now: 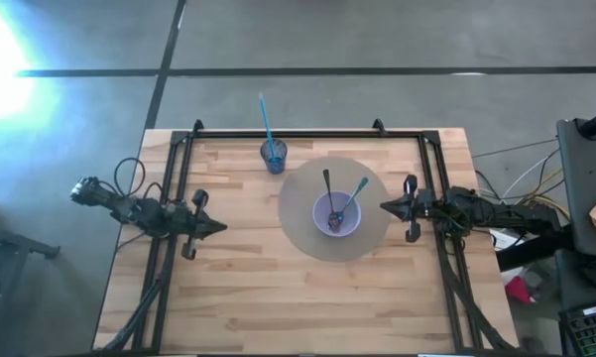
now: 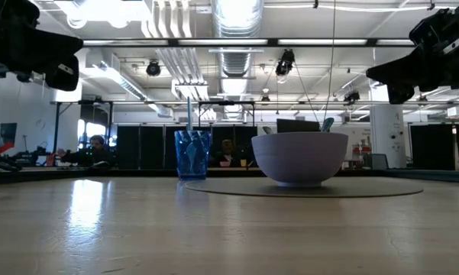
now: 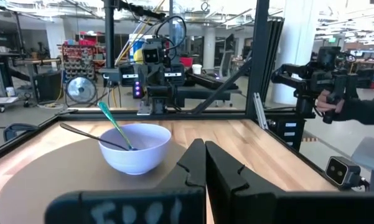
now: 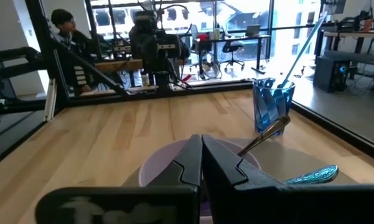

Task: Pick & Place Utensil
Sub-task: Return to Home Position

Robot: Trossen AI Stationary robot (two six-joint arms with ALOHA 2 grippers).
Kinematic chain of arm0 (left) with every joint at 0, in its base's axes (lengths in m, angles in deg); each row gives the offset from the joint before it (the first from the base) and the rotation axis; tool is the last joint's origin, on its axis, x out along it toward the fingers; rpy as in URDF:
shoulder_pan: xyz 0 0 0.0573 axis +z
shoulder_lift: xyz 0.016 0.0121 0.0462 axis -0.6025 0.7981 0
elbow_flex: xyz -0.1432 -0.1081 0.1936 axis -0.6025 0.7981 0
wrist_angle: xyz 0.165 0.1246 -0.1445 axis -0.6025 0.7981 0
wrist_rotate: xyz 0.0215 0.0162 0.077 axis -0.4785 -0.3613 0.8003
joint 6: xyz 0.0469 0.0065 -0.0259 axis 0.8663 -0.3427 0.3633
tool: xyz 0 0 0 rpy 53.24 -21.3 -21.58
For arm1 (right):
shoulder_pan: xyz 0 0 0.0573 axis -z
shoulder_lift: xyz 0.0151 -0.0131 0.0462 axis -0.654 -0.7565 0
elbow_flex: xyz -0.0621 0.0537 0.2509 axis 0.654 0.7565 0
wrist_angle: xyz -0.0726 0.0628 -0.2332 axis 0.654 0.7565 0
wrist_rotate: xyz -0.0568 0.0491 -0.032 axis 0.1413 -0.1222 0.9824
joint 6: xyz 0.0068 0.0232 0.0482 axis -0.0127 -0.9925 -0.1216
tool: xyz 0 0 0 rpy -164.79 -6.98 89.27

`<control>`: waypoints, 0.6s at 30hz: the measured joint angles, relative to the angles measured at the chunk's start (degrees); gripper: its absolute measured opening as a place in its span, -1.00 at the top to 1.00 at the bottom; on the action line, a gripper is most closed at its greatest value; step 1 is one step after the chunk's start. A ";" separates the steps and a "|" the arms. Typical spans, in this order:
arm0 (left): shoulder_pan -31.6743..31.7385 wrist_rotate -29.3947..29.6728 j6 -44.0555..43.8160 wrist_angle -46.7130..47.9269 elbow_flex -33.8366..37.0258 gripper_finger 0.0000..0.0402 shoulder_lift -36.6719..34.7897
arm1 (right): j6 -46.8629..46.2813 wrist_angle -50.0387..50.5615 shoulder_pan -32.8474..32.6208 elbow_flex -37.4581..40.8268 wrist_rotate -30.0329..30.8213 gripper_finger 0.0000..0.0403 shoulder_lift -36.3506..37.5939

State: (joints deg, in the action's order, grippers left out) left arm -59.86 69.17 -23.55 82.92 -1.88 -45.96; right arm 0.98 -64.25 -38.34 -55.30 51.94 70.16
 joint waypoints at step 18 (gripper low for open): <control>0.00 0.04 -0.02 -0.32 0.00 1.00 0.43 | 0.20 -0.02 0.00 0.00 0.02 0.96 -0.70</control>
State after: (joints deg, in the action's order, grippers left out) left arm -59.86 69.22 -23.57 82.60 -1.88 -45.52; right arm 1.18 -64.27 -38.34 -55.30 51.96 69.46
